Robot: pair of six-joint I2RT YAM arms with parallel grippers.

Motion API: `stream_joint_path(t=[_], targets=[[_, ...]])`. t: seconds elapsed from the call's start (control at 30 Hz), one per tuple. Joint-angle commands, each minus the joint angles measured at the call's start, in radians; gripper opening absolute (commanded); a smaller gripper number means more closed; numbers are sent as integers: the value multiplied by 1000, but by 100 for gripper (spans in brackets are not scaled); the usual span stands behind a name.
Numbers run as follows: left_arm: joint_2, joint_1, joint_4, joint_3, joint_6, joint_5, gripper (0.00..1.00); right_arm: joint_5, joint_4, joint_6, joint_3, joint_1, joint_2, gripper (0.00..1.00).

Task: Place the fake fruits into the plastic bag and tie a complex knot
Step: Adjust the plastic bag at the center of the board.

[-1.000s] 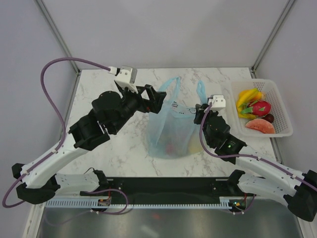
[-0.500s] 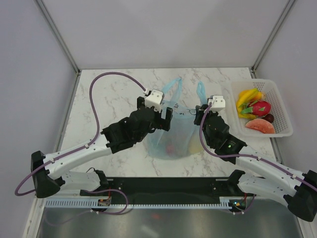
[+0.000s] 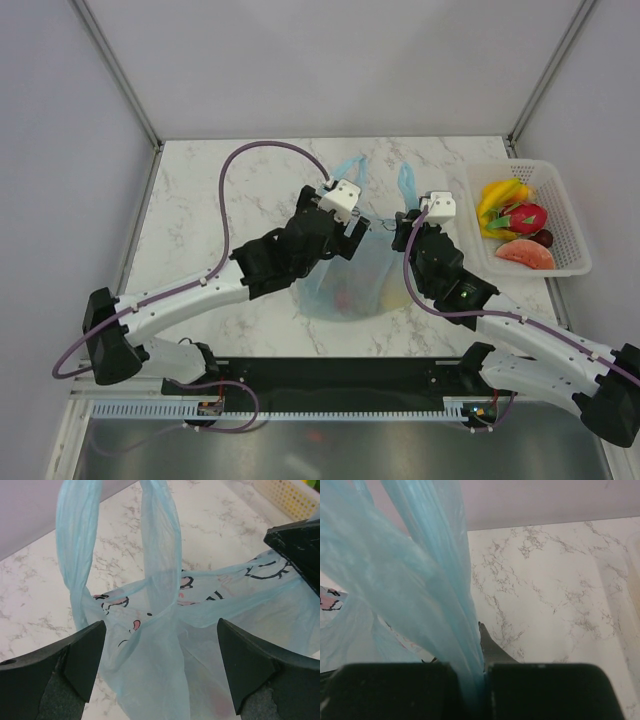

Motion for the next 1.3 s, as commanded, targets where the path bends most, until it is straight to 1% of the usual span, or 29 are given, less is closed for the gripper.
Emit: stream_joint_path(t=[0.0,0.07,0.1,0.13,0.2,0.23,0.3,0.33,0.37,0.4,0.47,0.5,0.57,0.6,0.63,0.73,0.77,0.9,0.97,1.07,1.1,1.17,1.2,1.27], targets=[[41,-5,13,70,125,-75,100,0,3,13,42,-1,-17,0],[83,-5,9,83,154,-140,84,3,3,14,42,-3,-16,0],[93,-5,3,100,151,-170,73,3,3,13,42,-3,-17,0],[98,-5,-16,106,143,-216,43,5,3,13,40,-4,-17,0],[77,-5,-19,88,114,-229,18,5,1,14,40,-6,-16,0],[55,-5,-17,74,101,-215,2,3,1,16,39,-6,-14,0],[-23,0,-5,22,67,-166,2,3,-2,14,40,-7,-16,0],[-50,6,2,-1,65,-107,2,-1,-5,17,42,-7,-17,0],[-115,12,19,-24,65,-77,2,-4,-11,17,43,-7,-19,0],[-141,19,25,-68,18,-36,2,-4,-16,19,45,-7,-21,0],[-199,56,36,-129,-11,2,2,-9,-34,25,51,-7,-30,0],[-256,73,41,-151,-37,36,2,-6,-42,27,53,-7,-31,0],[-302,127,58,-192,-59,67,2,-4,-75,36,62,-7,-37,0],[-342,147,91,-235,-68,101,2,-9,-85,39,63,-7,-42,0],[-353,180,105,-254,-71,119,2,-15,-97,43,65,-7,-44,0],[-359,229,131,-283,-84,194,2,-61,-108,57,63,-6,-60,0],[-345,255,137,-286,-105,210,12,-88,-130,65,86,-7,-62,0],[-362,277,156,-317,-122,198,15,-96,-144,69,93,-7,-76,0],[-379,285,188,-344,-133,201,18,-102,-154,69,97,-6,-79,0],[-384,293,199,-355,-136,201,29,-105,-163,68,105,-6,-77,0],[-382,294,199,-354,-136,196,41,-105,-164,68,106,-7,-76,0],[-379,296,188,-351,-131,193,53,-107,-166,66,111,-7,-77,0],[-376,296,185,-348,-128,181,66,-105,-166,66,111,-7,-76,0],[-371,294,173,-340,-121,161,76,-109,-166,66,114,-7,-74,0]])
